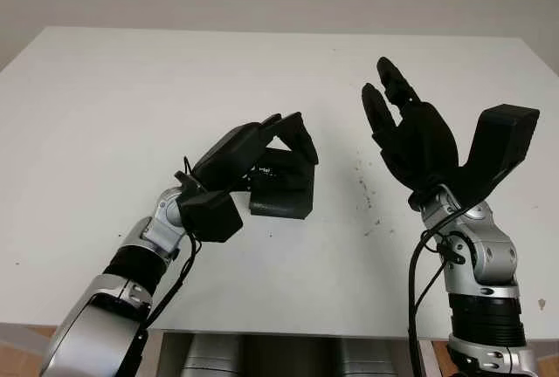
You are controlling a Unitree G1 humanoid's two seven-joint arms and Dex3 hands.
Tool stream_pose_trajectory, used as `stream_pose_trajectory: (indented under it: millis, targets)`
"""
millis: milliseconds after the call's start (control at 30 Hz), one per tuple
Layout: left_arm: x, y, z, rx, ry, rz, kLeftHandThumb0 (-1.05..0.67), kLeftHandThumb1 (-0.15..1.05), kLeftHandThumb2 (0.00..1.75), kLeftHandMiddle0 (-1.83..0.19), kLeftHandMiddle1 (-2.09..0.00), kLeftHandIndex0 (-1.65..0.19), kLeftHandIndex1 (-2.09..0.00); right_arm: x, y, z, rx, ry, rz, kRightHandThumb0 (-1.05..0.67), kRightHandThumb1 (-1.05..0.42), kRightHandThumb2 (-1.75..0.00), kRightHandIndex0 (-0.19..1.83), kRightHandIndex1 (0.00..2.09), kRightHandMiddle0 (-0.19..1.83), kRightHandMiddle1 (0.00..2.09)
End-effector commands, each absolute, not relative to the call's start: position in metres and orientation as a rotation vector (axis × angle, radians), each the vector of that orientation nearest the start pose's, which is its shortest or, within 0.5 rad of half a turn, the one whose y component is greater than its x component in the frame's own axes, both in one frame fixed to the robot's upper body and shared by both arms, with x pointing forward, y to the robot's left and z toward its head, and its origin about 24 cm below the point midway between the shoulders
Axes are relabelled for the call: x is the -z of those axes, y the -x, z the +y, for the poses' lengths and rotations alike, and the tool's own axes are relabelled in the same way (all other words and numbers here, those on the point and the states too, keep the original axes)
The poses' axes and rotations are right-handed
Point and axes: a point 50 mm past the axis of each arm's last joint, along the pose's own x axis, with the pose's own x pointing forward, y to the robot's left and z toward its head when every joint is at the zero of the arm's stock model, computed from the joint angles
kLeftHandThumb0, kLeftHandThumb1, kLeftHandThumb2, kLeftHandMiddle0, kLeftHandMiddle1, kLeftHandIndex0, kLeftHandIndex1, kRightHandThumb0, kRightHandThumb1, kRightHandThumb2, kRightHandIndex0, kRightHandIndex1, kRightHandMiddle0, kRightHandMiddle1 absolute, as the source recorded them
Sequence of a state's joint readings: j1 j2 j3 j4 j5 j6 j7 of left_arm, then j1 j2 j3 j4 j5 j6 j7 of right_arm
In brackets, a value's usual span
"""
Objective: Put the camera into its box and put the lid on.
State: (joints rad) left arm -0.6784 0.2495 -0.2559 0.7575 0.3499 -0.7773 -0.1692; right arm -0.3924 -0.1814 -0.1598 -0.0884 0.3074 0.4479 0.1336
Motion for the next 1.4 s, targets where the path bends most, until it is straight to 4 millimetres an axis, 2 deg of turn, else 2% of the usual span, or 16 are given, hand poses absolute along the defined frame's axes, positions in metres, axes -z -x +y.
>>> stream_pose_trajectory:
  millis: [0,167,267,300,333,367,433,500,567,733,900,1100,1367]
  targets:
    - [-0.117,-0.337,0.089,0.676,-0.711,-0.628,-0.16,1.02,0.06,-0.29,-1.75,-0.24,-1.57,-0.142,-0.314,-0.176,-0.159,-0.147,-0.076,-0.45,-1.05,-0.42,-0.18,0.05,-0.07,0.06]
    - [-0.113,-0.338,0.093,0.671,-0.756,-0.599,-0.17,1.01,0.05,-0.29,-1.75,-0.23,-1.56,-0.141,-0.314,-0.177,-0.160,-0.145,-0.081,-0.44,-1.05,-0.43,-0.18,0.05,-0.08,0.05]
    - [-0.110,-0.340,0.097,0.641,-0.858,-0.560,-0.29,0.99,0.05,-0.30,-1.53,-0.22,-1.46,-0.142,-0.314,-0.178,-0.166,-0.144,-0.085,-0.44,-1.05,-0.43,-0.18,0.05,-0.08,0.05]
    - [-0.109,-0.340,0.099,0.637,-0.899,-0.541,-0.39,1.00,0.05,-0.25,-1.34,-0.17,-1.37,-0.142,-0.315,-0.177,-0.166,-0.141,-0.084,-0.43,-1.05,-0.44,-0.18,0.05,-0.08,0.05]
    - [-0.109,-0.341,0.100,0.634,-0.924,-0.529,-0.53,1.03,0.08,-0.20,-0.99,-0.09,-1.16,-0.142,-0.315,-0.177,-0.166,-0.139,-0.083,-0.43,-1.05,-0.45,-0.18,0.05,-0.08,0.05]
    - [-0.107,-0.341,0.101,0.640,-0.951,-0.489,-0.58,1.04,0.09,-0.20,-0.84,-0.06,-1.08,-0.142,-0.315,-0.177,-0.164,-0.140,-0.082,-0.43,-1.05,-0.45,-0.18,0.05,-0.08,0.05]
    - [-0.105,-0.342,0.104,0.642,-0.994,-0.433,-0.71,1.04,0.24,-0.07,-0.26,-0.01,-0.41,-0.142,-0.316,-0.177,-0.161,-0.145,-0.079,-0.44,-1.05,-0.44,-0.17,0.06,-0.06,0.06]
    - [-0.103,-0.342,0.108,0.621,-1.050,-0.402,-0.73,1.05,0.33,0.06,-0.08,0.07,-0.16,-0.142,-0.316,-0.177,-0.156,-0.152,-0.074,-0.44,-1.05,-0.43,-0.16,0.06,-0.04,0.07]
    - [-0.102,-0.343,0.112,0.597,-1.097,-0.390,-0.71,1.05,0.37,0.14,-0.02,0.12,-0.07,-0.143,-0.316,-0.177,-0.158,-0.147,-0.072,-0.44,-1.05,-0.43,-0.15,0.06,-0.04,0.07]
    - [-0.103,-0.347,0.119,0.507,-1.156,-0.361,-0.66,1.05,0.40,0.19,0.00,0.19,-0.03,-0.143,-0.315,-0.178,-0.160,-0.143,-0.072,-0.45,-1.05,-0.41,-0.15,0.06,-0.04,0.07]
    - [-0.114,-0.356,0.130,0.333,-1.162,-0.379,-0.63,1.05,0.37,0.19,0.00,0.19,-0.02,-0.142,-0.315,-0.179,-0.158,-0.144,-0.065,-0.46,-1.05,-0.39,-0.15,0.06,-0.04,0.07]
    - [-0.131,-0.361,0.144,0.184,-1.212,-0.427,-0.66,1.05,0.43,0.19,0.00,0.19,0.00,-0.141,-0.315,-0.179,-0.168,-0.141,-0.067,-0.45,-1.05,-0.40,-0.17,0.05,-0.06,0.06]
    - [-0.145,-0.367,0.150,0.100,-1.174,-0.438,-0.64,1.05,0.39,0.19,0.00,0.19,0.00,-0.138,-0.318,-0.177,-0.195,-0.128,-0.068,-0.46,-1.05,-0.43,-0.19,0.04,-0.08,0.04]
